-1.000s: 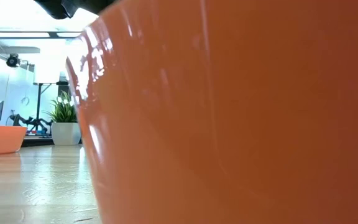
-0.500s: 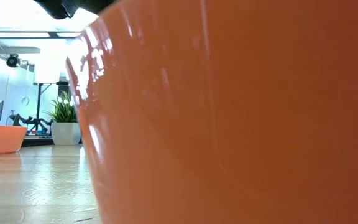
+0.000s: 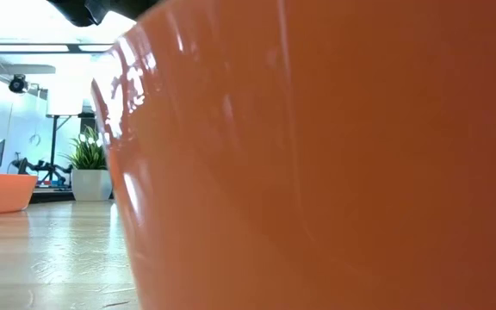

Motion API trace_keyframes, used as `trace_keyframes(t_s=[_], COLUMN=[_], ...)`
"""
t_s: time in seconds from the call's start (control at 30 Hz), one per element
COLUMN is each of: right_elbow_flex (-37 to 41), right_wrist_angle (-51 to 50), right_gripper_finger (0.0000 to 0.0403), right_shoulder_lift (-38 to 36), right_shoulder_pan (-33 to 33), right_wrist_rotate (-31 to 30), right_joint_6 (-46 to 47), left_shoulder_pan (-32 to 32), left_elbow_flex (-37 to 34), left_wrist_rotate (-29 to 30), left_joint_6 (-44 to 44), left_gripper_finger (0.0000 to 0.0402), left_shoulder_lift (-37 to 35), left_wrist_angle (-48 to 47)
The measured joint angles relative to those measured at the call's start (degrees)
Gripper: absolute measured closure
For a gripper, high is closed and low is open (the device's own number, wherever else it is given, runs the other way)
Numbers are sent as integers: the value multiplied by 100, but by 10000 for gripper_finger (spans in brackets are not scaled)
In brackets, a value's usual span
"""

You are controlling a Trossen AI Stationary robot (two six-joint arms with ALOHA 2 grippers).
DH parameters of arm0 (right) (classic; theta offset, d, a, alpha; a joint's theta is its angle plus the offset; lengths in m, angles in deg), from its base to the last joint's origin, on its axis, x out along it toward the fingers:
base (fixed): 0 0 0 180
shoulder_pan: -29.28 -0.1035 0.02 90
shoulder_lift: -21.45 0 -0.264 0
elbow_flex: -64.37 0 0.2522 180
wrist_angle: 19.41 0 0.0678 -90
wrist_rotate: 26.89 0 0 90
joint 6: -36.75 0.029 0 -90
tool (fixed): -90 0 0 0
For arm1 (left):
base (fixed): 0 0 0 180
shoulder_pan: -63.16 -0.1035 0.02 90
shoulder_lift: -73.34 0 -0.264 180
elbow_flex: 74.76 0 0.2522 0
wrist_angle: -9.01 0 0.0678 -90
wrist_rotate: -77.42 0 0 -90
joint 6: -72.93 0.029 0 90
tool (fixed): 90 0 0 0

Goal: Pick & Place Mini bowls
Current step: Put the middle blue bowl on the shelf

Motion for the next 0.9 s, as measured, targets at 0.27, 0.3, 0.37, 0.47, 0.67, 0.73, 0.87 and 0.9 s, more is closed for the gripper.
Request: trace_keyframes(t_s=[0.27,0.3,0.37,0.47,0.67,0.73,0.87,0.9], right_elbow_flex=[123,130,132,132,132,132,132,132], right_wrist_angle=[-311,-311,-326,-343,-536,-614,-646,-646], right_gripper_finger=[336,334,332,330,335,338,339,338], right_shoulder_lift=[0,0,0,0,0,0,0,0], right_shoulder_pan=[11,8,8,13,15,15,15,15], right_wrist_rotate=[233,233,233,233,-191,-298,-424,-471], right_joint_6=[100,94,94,113,153,171,172,169], left_shoulder_pan=[0,0,0,0,-1,-2,-2,-2], left_elbow_flex=[0,0,0,0,0,0,0,0], left_wrist_rotate=[0,0,0,0,0,0,0,0], left_joint_6=[1,0,-2,1,-1,1,-2,-2], left_gripper_finger=[369,369,369,369,369,369,369,369], left_shoulder_lift=[0,0,0,0,0,0,0,0], left_wrist_angle=[0,0,0,0,0,0,0,1])
